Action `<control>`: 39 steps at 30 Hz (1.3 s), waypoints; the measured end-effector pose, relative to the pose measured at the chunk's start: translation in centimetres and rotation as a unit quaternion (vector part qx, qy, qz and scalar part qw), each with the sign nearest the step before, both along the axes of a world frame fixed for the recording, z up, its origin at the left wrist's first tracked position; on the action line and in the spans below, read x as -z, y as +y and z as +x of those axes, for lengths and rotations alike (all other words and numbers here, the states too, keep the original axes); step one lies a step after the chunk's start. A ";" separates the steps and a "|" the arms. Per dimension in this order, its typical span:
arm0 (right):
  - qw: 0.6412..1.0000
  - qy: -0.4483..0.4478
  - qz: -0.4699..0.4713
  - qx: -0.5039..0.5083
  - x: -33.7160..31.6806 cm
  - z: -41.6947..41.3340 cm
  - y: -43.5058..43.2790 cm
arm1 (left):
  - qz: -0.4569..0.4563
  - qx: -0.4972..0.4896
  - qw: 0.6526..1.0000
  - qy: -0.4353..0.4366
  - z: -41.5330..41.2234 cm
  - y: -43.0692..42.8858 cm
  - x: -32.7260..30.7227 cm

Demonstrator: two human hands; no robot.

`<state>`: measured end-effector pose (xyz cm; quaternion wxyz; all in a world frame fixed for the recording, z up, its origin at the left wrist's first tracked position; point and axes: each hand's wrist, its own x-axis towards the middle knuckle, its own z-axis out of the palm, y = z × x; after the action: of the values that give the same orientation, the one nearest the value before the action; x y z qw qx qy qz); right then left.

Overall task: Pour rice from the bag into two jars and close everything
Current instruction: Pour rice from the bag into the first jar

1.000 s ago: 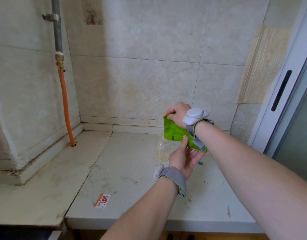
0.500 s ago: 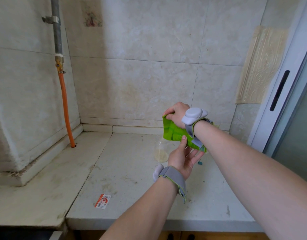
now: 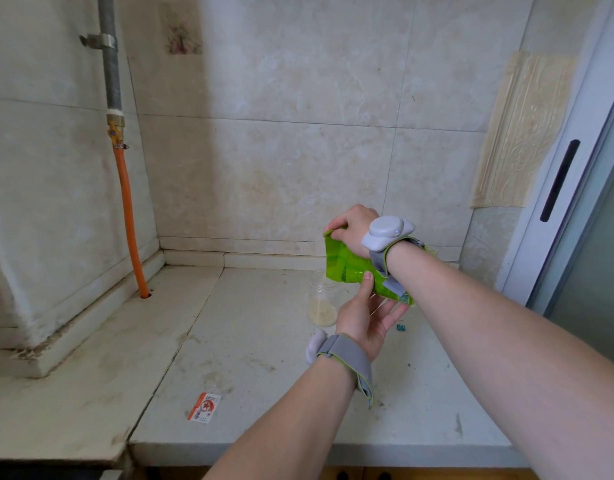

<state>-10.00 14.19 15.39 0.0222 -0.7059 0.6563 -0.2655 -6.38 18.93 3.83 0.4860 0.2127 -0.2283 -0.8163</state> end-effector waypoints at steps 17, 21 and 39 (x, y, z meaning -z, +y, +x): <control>1.000 0.006 0.010 -0.004 -0.1 -0.2 0.2 | 0.002 -0.001 1.000 0.006 -0.4 -0.1 0.1; 1.000 0.004 0.007 -0.006 -0.2 -0.1 0.2 | -0.001 -0.001 1.000 0.005 -0.4 -0.1 -0.1; 1.000 -0.005 0.004 -0.008 -0.2 0.1 0.4 | -0.003 -0.002 1.000 0.012 -0.2 0.0 0.2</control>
<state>-9.86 14.62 15.56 0.0298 -0.7096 0.6517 -0.2661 -6.61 18.89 3.63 0.4909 0.2017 -0.2243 -0.8173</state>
